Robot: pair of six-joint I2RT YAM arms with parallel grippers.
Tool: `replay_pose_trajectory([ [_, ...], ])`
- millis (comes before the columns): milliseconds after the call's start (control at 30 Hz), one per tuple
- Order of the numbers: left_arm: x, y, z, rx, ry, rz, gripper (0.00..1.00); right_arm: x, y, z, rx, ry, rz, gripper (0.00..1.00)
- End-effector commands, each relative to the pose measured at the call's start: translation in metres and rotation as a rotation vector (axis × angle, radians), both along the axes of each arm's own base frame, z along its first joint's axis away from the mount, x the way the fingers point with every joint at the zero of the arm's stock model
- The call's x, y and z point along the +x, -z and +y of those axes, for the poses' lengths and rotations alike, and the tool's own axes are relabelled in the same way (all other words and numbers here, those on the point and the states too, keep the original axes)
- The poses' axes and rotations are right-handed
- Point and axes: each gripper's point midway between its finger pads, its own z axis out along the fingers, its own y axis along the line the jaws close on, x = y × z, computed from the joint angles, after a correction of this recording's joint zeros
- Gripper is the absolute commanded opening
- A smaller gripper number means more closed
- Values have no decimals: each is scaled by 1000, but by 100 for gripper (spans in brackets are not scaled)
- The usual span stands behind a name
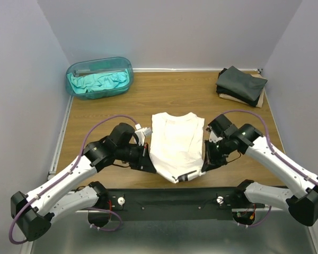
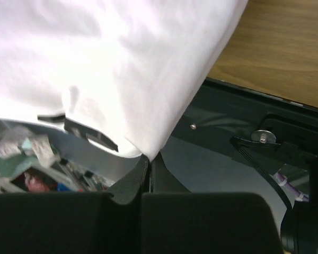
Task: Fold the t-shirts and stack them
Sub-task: Fold the tshirt
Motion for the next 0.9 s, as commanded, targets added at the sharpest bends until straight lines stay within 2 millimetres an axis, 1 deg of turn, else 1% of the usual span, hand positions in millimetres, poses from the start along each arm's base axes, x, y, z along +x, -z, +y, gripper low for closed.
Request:
replay_pose_trajectory([
  [0, 12, -41, -9, -62, -76, -32, 0, 22, -34, -17, -98, 129, -140, 0],
  [67, 24, -47, -10, -61, -118, -72, 0, 35, -43, -19, -115, 178, -198, 0],
  [100, 32, -51, -11, -62, -141, -93, 0, 48, -48, -23, -142, 208, -255, 0],
  [200, 46, -55, -14, -63, -166, -126, 0, 68, -54, -27, -178, 258, -336, 0],
  [233, 55, -58, -14, -66, -184, -151, 0, 81, -60, -29, -196, 286, -391, 1],
  [300, 66, -62, -14, -72, -203, -173, 0, 97, -66, -29, -207, 313, -447, 0],
  [333, 70, -62, -13, -76, -207, -182, 0, 107, -67, -33, -238, 336, -482, 0],
  [367, 79, -61, -12, -78, -229, -187, 0, 113, -71, -33, -242, 347, -506, 0],
  [400, 81, -61, -12, -83, -231, -188, 0, 123, -72, -34, -262, 365, -538, 0],
  [467, 92, -60, -10, -95, -250, -199, 0, 134, -77, -34, -275, 385, -576, 0],
  [533, 97, -54, -9, -104, -254, -186, 0, 148, -81, -39, -306, 416, -627, 0],
  [567, 104, -55, -9, -118, -261, -204, 0, 153, -81, -41, -321, 423, -641, 0],
  [600, 106, -52, -9, -118, -261, -200, 0, 162, -83, -44, -335, 441, -670, 0],
  [633, 108, -50, -9, -125, -256, -199, 0, 166, -83, -45, -343, 447, -683, 0],
  [700, 118, -45, -10, -123, -249, -208, 0, 179, -83, -47, -361, 456, -714, 0],
  [733, 122, -39, -11, -111, -245, -200, 0, 184, -82, -48, -367, 460, -723, 0],
  [800, 130, -35, -13, -114, -236, -213, 0, 194, -82, -49, -382, 456, -748, 0],
  [833, 135, -34, -13, -113, -225, -226, 0, 205, -83, -50, -387, 470, -765, 1],
  [867, 140, -27, -14, -97, -219, -214, 0, 210, -85, -50, -386, 473, -776, 0],
])
